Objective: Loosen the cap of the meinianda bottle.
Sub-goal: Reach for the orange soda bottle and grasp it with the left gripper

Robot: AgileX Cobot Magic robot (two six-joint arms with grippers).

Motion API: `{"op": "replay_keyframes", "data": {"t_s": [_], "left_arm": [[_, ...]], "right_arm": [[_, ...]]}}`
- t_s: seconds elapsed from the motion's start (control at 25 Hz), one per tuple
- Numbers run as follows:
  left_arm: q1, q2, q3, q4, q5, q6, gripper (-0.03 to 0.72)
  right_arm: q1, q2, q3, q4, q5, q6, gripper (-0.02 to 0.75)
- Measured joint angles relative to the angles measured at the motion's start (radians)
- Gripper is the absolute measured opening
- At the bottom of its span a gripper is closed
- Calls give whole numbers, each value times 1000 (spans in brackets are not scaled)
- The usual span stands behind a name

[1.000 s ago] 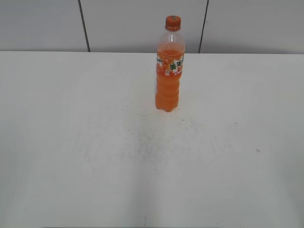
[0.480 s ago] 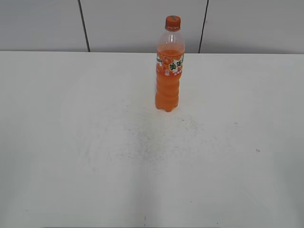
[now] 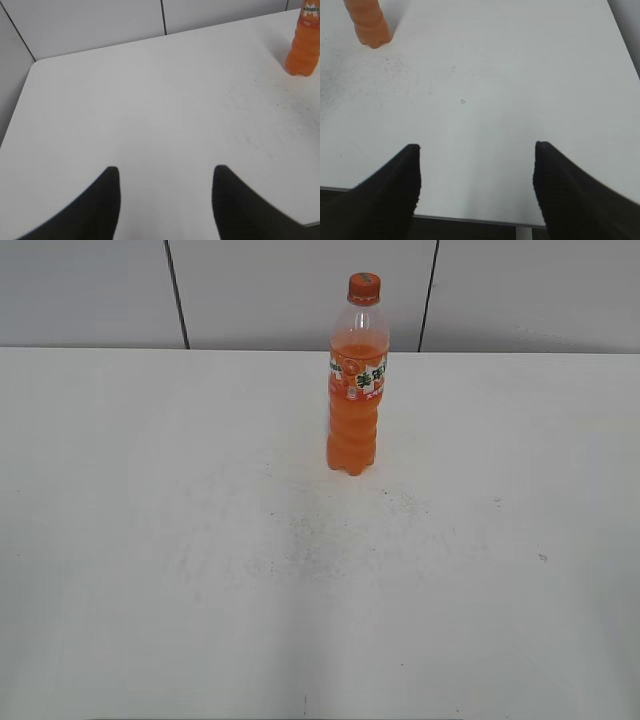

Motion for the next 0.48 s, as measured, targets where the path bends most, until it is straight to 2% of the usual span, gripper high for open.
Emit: {"op": "replay_keyframes", "data": {"t_s": [0.24,0.32,0.48], "left_arm": [[0,1,0,16,-2,0,380],[0,11,-10,26,-36,-10,422],[0,112,-30,40,-267,-51,510]], "right_arm": [[0,0,0,0,0,0,524],[0,0,0,2,0,0,524],[0,0,0,4,0,0,524]]}}
